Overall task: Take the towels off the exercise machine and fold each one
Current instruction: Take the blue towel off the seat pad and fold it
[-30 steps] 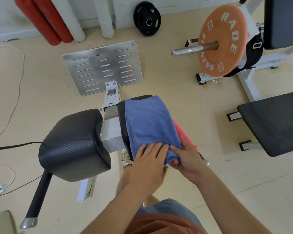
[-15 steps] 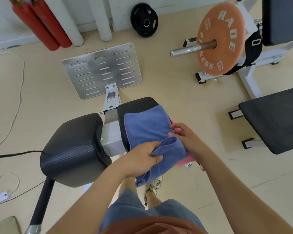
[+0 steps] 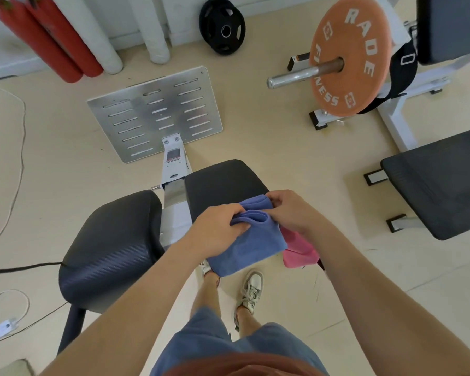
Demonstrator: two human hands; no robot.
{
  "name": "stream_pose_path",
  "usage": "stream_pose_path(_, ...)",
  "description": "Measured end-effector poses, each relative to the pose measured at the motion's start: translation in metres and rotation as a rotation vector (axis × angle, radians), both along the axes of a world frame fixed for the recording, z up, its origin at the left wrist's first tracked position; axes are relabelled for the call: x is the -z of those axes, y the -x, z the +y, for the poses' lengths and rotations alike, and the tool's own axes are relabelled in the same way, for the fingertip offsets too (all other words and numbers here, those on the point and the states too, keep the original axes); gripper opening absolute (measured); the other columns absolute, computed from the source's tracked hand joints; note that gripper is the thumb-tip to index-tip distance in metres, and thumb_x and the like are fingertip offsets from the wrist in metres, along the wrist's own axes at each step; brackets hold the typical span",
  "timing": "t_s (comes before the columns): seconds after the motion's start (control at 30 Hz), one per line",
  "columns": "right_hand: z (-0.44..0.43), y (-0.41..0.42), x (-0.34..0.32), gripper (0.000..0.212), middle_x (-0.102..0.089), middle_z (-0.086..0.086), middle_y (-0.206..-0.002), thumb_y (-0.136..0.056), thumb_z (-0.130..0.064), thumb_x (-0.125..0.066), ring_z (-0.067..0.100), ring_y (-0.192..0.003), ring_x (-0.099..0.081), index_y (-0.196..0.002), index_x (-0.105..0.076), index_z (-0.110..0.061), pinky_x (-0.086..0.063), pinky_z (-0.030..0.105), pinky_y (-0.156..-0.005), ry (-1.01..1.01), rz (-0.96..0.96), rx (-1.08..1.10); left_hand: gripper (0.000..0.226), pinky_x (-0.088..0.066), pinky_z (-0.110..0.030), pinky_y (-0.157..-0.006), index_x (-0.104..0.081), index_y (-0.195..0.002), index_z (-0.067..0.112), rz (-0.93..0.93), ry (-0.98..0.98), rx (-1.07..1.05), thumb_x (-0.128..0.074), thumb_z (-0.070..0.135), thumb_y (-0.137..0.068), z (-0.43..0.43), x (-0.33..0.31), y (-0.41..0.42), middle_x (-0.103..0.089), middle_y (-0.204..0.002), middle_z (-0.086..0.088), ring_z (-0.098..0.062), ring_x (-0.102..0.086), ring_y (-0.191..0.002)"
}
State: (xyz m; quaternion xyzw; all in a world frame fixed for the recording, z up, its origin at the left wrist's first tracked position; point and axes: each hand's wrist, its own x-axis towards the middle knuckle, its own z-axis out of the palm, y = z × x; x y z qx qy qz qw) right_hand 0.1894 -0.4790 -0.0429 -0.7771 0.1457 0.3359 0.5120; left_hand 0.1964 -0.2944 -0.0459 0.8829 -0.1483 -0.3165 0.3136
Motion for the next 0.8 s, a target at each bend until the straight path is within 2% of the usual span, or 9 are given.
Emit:
stream_pose_path(0.13,-0.002,0.007,-0.004,0.018,-0.075,0.009,-0.094,-0.084,-0.011,-0.062,0.026,-0.091,-0.070,-0.095,-0.075,-0.016,-0.055,0.042,-0.084,-0.030,-0.018,0.048,0.012,-0.043,-0.019,-0.066,-0.055,-0.105,0.023,-0.056,0.057,-0.029,-0.046,0.026,-0.097,0.003,0.003,0.006,-0.057,-0.083,0.009,-0.008,-0.055,-0.072)
stream_pose_path(0.27,-0.001,0.013,-0.005,0.021,-0.074,0.008,-0.090,-0.092,-0.019,-0.056,0.027,-0.089,-0.067,-0.094,-0.076,-0.022,-0.053,0.042,-0.085,-0.025,-0.080,0.044,0.015,-0.048,-0.031,-0.068,-0.052,-0.109,0.024,-0.130,0.035,-0.029,-0.044,0.030,-0.098,-0.002,0.002,0.007,-0.055,-0.078,0.009,-0.016,-0.057,-0.073)
stream_pose_path(0.37,0.001,0.017,-0.004,0.024,-0.072,0.018,-0.087,-0.096,-0.024,-0.052,0.010,-0.077,-0.064,-0.095,-0.076,-0.017,-0.045,0.027,-0.095,-0.007,-0.092,0.052,0.016,-0.050,-0.037,-0.068,-0.055,-0.102,0.023,-0.166,0.029,-0.054,-0.046,0.034,-0.096,-0.006,0.002,0.009,-0.061,-0.077,0.005,-0.019,-0.059,-0.073)
stream_pose_path(0.43,0.002,0.018,-0.006,0.028,-0.067,0.025,-0.083,-0.097,-0.026,-0.051,0.001,-0.065,-0.055,-0.093,-0.075,-0.013,-0.038,0.019,-0.084,-0.004,-0.080,0.048,0.018,-0.051,-0.039,-0.069,-0.057,-0.100,0.021,-0.188,0.027,-0.076,-0.047,0.036,-0.096,-0.007,0.001,0.010,-0.066,-0.080,0.001,-0.020,-0.061,-0.073)
stream_pose_path(0.5,0.002,0.017,-0.007,0.033,-0.061,0.025,-0.073,-0.098,-0.029,-0.049,0.005,-0.062,-0.049,-0.090,-0.074,-0.009,-0.037,0.019,-0.073,-0.007,-0.069,0.074,0.021,-0.050,-0.038,-0.067,-0.057,-0.100,0.020,-0.222,0.000,-0.085,-0.046,0.037,-0.096,-0.009,0.002,0.011,-0.065,-0.079,0.000,-0.021,-0.061,-0.072)
stream_pose_path(0.57,0.002,0.017,-0.010,0.042,-0.056,0.012,-0.061,-0.099,-0.035,-0.047,0.001,-0.065,-0.045,-0.083,-0.071,-0.005,-0.034,0.015,-0.075,-0.044,-0.040,0.107,0.023,-0.047,-0.035,-0.064,-0.054,-0.105,0.020,-0.285,-0.069,-0.063,-0.042,0.038,-0.097,-0.010,0.004,0.012,-0.063,-0.076,0.000,-0.023,-0.061,-0.071)
stream_pose_path(0.67,0.004,0.020,-0.008,0.040,-0.070,0.001,-0.075,-0.086,-0.053,-0.056,0.009,-0.087,-0.058,-0.086,-0.071,-0.015,-0.041,0.027,-0.093,-0.041,-0.080,0.011,0.023,-0.045,-0.033,-0.062,-0.052,-0.111,0.022,-0.326,-0.103,-0.073,-0.041,0.037,-0.098,-0.010,0.010,0.016,-0.065,-0.082,0.000,-0.022,-0.062,-0.074)
stream_pose_path(0.73,0.004,0.021,-0.001,0.027,-0.069,0.008,-0.084,-0.079,-0.044,-0.066,0.021,-0.088,-0.062,-0.092,-0.069,-0.020,-0.050,0.039,-0.090,0.077,-0.203,-0.093,0.021,-0.045,-0.030,-0.066,-0.055,-0.107,0.020,-0.302,-0.059,-0.103,-0.046,0.036,-0.096,-0.009,0.013,0.018,-0.065,-0.087,0.000,-0.020,-0.060,-0.079)
stream_pose_path(0.8,0.005,0.021,0.003,0.017,-0.068,0.006,-0.087,-0.079,-0.030,-0.067,0.020,-0.087,-0.062,-0.094,-0.068,-0.021,-0.051,0.044,-0.083,0.138,-0.268,-0.056,0.023,-0.044,-0.029,-0.071,-0.059,-0.100,0.019,-0.370,-0.041,-0.078,-0.051,0.038,-0.090,-0.005,0.019,0.017,-0.060,-0.095,0.000,-0.020,-0.053,-0.088)
